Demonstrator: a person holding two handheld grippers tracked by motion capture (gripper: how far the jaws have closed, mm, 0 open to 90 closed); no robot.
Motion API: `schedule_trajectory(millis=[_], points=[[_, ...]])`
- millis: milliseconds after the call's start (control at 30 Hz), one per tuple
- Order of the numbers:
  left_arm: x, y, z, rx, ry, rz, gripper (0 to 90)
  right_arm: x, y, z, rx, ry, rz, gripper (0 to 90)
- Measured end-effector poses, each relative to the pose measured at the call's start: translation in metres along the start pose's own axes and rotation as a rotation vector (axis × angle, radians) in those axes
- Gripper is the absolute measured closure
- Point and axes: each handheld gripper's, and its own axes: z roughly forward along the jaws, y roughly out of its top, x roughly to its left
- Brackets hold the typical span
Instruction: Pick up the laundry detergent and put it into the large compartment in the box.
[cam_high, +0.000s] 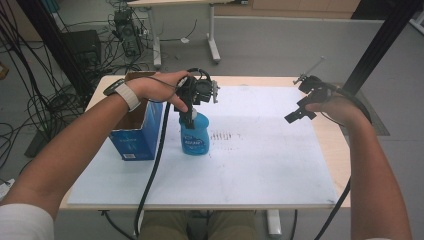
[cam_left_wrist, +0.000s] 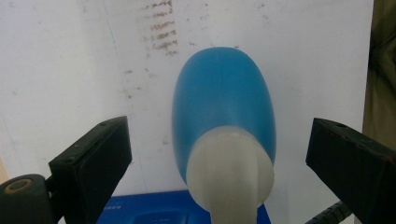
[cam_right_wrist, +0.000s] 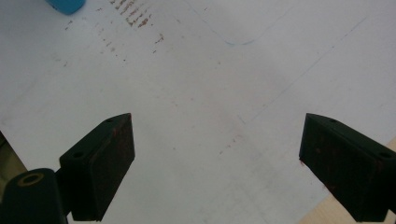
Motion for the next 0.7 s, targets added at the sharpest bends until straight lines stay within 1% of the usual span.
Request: schedule_trajectory(millis=[700], points=[[-0.0011,-0.0003,-0.0002,-0.005,0.003,-0.004,7.5,0.0005,-0.0005,-0.0004,-0.004,-0.002,0.000,10.6]])
